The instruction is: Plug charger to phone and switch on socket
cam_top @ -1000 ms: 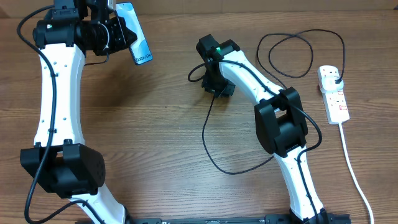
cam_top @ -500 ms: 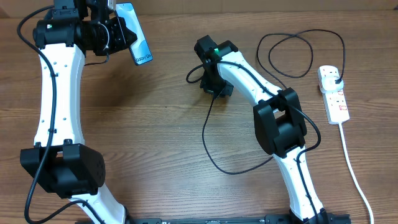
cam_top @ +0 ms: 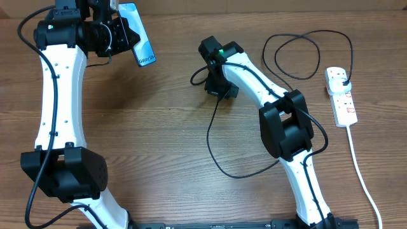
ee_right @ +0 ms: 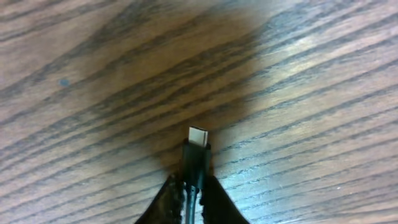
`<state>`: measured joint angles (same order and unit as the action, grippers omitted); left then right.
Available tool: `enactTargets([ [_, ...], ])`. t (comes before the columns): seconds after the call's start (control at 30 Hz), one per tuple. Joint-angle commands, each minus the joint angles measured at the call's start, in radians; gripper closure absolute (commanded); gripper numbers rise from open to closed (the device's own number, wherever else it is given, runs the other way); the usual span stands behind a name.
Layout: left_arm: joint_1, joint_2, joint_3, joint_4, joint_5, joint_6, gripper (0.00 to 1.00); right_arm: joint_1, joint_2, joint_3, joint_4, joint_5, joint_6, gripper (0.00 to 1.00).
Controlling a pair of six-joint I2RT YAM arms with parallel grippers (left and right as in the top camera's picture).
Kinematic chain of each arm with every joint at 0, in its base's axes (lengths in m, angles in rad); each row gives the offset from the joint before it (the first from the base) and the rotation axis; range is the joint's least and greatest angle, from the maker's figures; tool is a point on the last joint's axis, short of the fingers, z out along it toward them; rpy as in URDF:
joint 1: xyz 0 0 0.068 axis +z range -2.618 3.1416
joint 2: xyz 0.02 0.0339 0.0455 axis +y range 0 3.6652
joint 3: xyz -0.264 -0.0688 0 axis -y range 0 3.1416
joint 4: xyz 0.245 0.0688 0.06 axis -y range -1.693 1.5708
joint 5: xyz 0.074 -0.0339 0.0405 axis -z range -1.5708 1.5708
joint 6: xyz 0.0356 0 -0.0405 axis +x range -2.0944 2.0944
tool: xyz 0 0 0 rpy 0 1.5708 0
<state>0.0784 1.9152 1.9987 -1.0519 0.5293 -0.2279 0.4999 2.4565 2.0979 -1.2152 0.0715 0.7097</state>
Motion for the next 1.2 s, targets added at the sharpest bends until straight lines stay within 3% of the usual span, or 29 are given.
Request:
enactTargets([
  [0.0,0.000,-0.011,0.017,0.004,0.014,0.026,0.96,0.004,0.009,-0.004,0.003,0.019,-0.007,0.90],
  [0.2,0.000,-0.011,0.017,0.004,0.013,0.026,0.96,0.004,0.014,-0.005,0.003,0.018,-0.007,0.96],
  [0.5,0.000,-0.011,0.017,0.005,0.013,0.026,0.96,0.003,0.036,0.005,0.001,0.010,-0.012,0.96],
  [0.77,0.000,-0.011,0.017,0.010,0.014,0.026,0.96,-0.043,-0.006,0.077,-0.009,-0.198,-0.106,0.96],
  [0.87,0.000,-0.011,0.017,0.018,0.027,0.026,0.96,-0.067,-0.043,0.077,0.014,-0.347,-0.222,0.96],
  [1.17,0.000,-0.011,0.017,0.268,0.431,0.048,0.96,-0.101,-0.141,0.077,0.005,-0.711,-0.506,0.96],
])
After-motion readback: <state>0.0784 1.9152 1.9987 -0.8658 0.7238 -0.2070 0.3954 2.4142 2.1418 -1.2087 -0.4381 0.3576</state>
